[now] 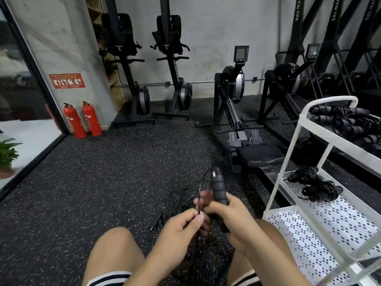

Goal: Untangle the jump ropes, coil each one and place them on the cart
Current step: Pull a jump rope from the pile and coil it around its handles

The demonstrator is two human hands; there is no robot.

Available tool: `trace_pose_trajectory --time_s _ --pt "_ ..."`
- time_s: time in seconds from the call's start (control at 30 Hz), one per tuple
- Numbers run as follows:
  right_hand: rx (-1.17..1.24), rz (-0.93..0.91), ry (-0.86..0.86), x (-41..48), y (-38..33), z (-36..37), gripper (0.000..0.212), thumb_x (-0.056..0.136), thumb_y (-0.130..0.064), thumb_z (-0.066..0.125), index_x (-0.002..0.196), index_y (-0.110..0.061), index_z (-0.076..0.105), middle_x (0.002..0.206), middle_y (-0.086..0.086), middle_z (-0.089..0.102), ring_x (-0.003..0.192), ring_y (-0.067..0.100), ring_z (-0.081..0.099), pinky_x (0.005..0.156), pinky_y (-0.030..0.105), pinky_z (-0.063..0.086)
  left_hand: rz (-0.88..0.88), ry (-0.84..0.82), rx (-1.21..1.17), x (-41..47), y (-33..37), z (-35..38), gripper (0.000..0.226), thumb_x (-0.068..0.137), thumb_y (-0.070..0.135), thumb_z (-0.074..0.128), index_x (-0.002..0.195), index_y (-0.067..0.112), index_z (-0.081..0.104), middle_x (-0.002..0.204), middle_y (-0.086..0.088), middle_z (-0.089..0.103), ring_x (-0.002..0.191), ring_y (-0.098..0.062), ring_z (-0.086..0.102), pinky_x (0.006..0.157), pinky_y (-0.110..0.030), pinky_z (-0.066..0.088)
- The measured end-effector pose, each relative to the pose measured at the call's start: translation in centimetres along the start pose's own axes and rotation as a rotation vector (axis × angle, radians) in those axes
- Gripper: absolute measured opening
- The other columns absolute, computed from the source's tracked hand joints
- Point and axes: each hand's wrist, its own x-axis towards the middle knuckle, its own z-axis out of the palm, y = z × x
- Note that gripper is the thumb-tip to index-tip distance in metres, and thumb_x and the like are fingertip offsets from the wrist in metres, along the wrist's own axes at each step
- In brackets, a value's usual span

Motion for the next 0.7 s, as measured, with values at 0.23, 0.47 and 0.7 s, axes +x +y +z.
trace_pose_trajectory --time_s 0.23,0.47,0.7 --pt "0.233 0.058 -0.023 -3.5 6.0 -0.8 0.054 0.064 0.004 0.072 0.118 0.009 0.075 0.108 0.034 0.075 0.090 0.040 0.074 0.083 0.045 0.064 -0.050 0.058 -0.229 -1.4 1.2 0.1 0.028 0.101 0.032 0.065 0.093 0.013 0.083 0.099 -0.004 0.081 0.079 -0.018 0.070 0.077 -0.043 0.063" --pt "-0.212 0.097 -0.056 -5.9 8.8 -2.0 0.032 0.079 0.000 0.087 0.110 -0.008 0.083 0.103 0.018 0.083 0.108 0.029 0.079 0.097 0.033 0.060 0.005 0.179 -0.185 -0.2 2.3 -0.9 0.029 0.100 0.043 0.062 0.096 0.024 0.085 0.083 -0.003 0.071 0.080 -0.014 0.064 0.075 -0.029 0.050" --pt "-0.225 0.106 -0.023 -6.0 7.6 -1.1 0.034 0.072 -0.021 0.092 0.099 -0.003 0.082 0.090 0.025 0.080 0.079 0.033 0.077 0.076 0.035 0.059 -0.188 0.265 -0.350 1.5 0.0 -0.8 0.031 0.099 0.044 0.064 0.098 0.021 0.085 0.087 -0.001 0.072 0.085 -0.018 0.063 0.068 -0.028 0.048"
